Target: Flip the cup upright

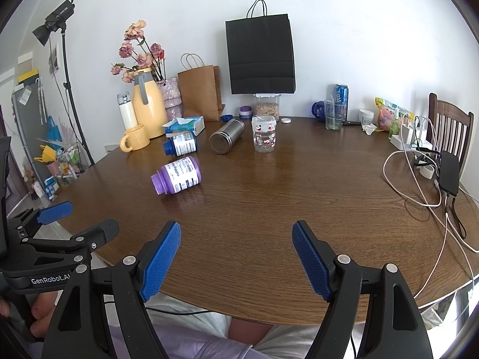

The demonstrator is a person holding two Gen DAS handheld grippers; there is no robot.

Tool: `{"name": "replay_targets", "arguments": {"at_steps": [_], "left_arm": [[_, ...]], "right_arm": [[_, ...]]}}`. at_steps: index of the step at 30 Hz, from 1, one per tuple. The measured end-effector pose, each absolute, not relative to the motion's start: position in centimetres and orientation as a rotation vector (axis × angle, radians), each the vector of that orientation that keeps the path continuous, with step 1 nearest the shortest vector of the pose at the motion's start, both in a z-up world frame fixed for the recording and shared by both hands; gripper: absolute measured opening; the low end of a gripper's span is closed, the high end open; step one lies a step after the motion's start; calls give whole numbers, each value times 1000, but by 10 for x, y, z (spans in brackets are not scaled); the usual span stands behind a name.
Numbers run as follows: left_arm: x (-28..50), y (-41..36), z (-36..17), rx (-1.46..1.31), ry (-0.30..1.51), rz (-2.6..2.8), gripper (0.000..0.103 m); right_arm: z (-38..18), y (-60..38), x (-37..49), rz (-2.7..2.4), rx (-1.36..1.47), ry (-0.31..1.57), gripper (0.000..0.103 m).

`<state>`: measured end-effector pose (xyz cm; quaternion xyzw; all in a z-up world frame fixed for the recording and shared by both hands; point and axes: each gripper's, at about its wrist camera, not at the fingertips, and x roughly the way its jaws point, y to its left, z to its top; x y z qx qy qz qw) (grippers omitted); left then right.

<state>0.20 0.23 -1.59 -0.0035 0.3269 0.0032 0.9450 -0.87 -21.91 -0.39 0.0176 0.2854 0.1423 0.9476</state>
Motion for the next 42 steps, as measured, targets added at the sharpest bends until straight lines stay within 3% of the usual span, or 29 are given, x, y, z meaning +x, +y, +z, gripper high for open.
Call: {"name": "replay_targets", "arguments": {"at_steps": [27,42], "left_arm": [[27,3,-14,1,690,2,103],[197,1,17,56,786,-94,103]], "right_arm": [[-17,-218,17,316,29,604,81],[42,-204,190,504,91,652,81]]}}
